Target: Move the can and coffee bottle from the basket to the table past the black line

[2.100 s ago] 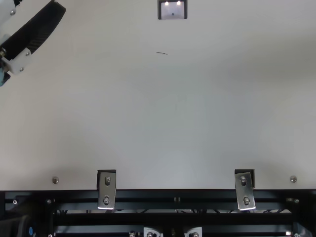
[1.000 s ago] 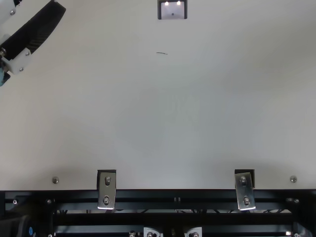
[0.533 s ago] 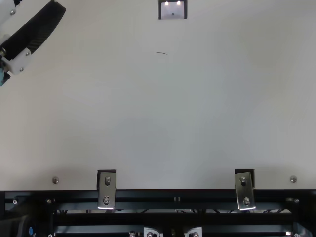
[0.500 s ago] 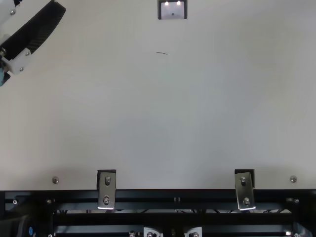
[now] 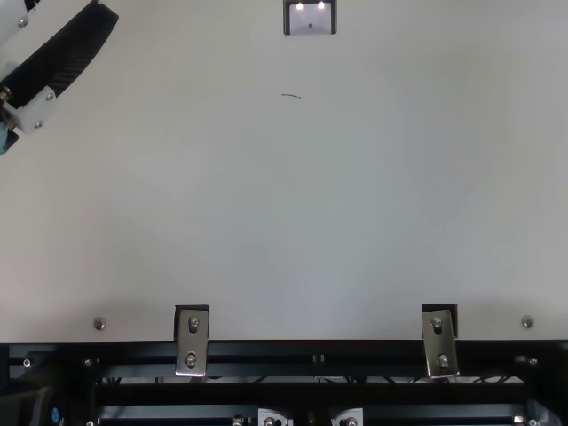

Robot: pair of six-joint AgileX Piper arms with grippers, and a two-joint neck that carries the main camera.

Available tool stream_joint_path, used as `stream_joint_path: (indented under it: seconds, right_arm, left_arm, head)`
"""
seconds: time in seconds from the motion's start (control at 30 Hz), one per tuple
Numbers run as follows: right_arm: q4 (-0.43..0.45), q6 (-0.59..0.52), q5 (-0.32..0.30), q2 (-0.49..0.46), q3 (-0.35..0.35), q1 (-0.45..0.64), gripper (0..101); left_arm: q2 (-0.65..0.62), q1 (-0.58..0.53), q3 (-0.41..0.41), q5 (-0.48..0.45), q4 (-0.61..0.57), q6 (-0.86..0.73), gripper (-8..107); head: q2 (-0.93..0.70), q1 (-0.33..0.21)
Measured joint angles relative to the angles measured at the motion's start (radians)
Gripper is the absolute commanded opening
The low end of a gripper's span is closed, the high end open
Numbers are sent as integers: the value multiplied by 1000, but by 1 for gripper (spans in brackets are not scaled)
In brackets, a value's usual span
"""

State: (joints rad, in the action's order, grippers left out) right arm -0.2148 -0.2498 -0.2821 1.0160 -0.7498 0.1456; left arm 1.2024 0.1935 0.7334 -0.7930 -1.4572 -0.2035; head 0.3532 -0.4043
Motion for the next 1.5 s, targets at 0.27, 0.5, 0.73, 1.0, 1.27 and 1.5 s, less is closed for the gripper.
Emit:
stream_joint_path:
  seconds: [0.27, 0.5, 0.73, 1.0, 1.27, 1.5]
  right_arm:
    - [25, 27, 7, -5, 6, -11, 101]
    - [85, 87, 23, -55, 44, -32, 101]
    - [141, 135, -4, -162, 103, -51, 101]
    - [198, 170, -74, -348, 194, -57, 101]
    - [229, 193, -157, -547, 286, -66, 101]
    - [253, 220, -236, -713, 371, -81, 101]
  left_arm:
    - [-35, -32, 26, 46, 58, -7, 90]
    - [-138, -143, 48, 209, 229, -35, 90]
    - [-244, -255, 10, 373, 461, 3, 90]
    - [-384, -309, -59, 385, 753, 127, 90]
    - [-567, -307, -119, 267, 1008, 254, 90]
    - [-738, -292, -187, 142, 1146, 263, 90]
  head:
    - [0, -5]
    - [0, -5]
    - [0, -5]
    - [0, 0]
    - [0, -5]
    - [0, -5]
